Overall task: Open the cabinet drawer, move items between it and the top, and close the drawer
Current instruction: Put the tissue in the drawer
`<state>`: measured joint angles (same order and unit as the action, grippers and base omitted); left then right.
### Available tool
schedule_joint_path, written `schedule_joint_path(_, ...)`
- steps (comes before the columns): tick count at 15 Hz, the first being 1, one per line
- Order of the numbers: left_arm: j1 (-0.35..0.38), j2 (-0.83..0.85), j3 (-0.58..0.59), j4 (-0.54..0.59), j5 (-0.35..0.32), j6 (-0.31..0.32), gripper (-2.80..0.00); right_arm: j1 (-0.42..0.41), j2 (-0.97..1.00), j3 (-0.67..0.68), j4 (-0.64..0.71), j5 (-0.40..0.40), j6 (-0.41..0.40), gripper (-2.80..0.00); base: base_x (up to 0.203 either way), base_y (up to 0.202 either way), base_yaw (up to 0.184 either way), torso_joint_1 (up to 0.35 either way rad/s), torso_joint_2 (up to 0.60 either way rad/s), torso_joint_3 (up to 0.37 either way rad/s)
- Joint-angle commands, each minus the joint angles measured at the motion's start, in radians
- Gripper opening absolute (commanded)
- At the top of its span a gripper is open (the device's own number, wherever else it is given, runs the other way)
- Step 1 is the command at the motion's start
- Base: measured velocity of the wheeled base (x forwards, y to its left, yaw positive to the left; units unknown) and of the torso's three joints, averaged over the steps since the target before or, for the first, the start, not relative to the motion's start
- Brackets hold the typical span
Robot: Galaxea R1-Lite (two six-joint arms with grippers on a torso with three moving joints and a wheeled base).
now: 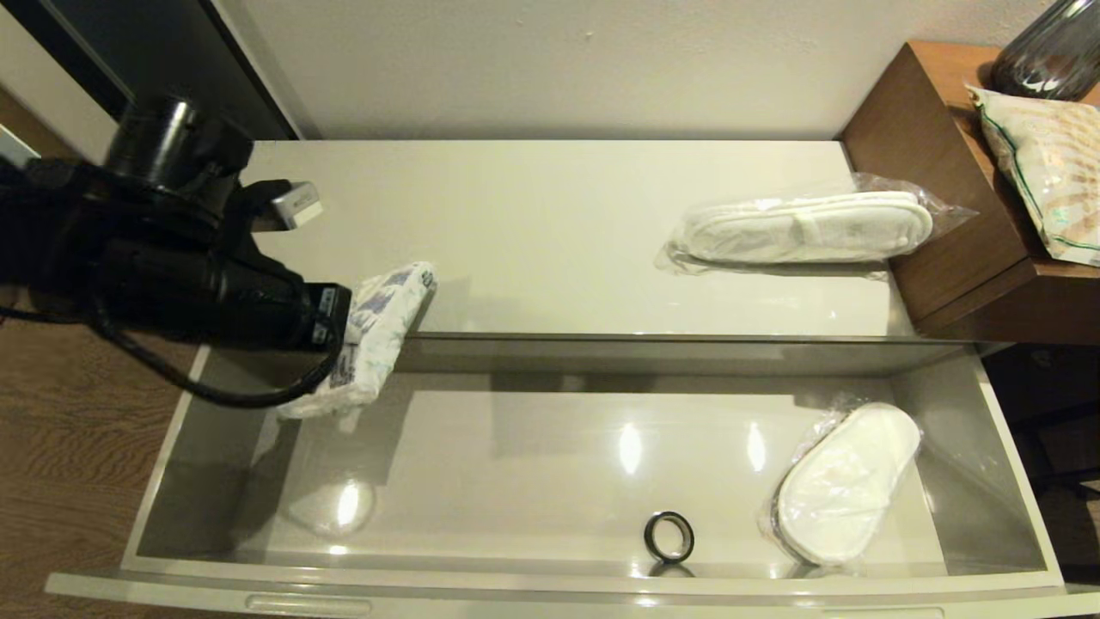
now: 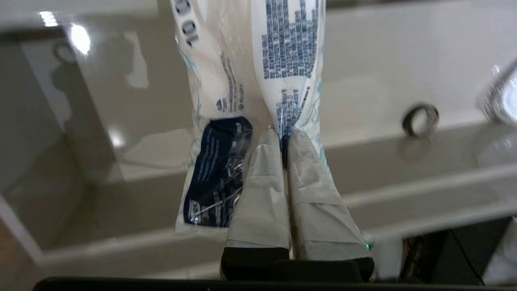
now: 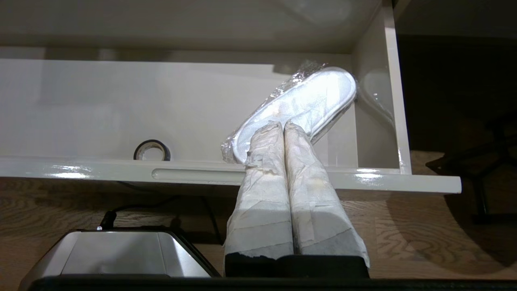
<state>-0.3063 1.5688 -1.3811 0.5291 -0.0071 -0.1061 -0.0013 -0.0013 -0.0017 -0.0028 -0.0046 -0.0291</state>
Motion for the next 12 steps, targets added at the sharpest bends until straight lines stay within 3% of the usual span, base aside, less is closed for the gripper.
schedule_joint_path(1,-0.027,-0.211,0.16,0.004,-0.001,-0.01,-2.8,0.0,0.0,0.0,0.0,0.0,0.0,-2.8,0.0,0.0,0.0,0.0,0.0,0.0)
schedule_joint_path(7,-0.074,-0.384,0.593,-0.03,0.006,-0.025,-2.8,0.0,0.001,0.0,0.0,0.0,-0.001,-2.8,0.0,0.0,0.0,0.0,0.0,0.0)
schedule_joint_path(9,-0.076,-0.356,0.695,-0.19,0.01,-0.024,-2.8,0.0,0.0,0.0,0.0,0.0,0.0,-2.8,0.0,0.0,0.0,0.0,0.0,0.0)
schedule_joint_path(12,-0.067,-0.186,0.759,-0.452,0.017,-0.022,-2.8,0.0,0.0,0.0,0.0,0.0,0.0,-2.8,0.0,0.0,0.0,0.0,0.0,0.0)
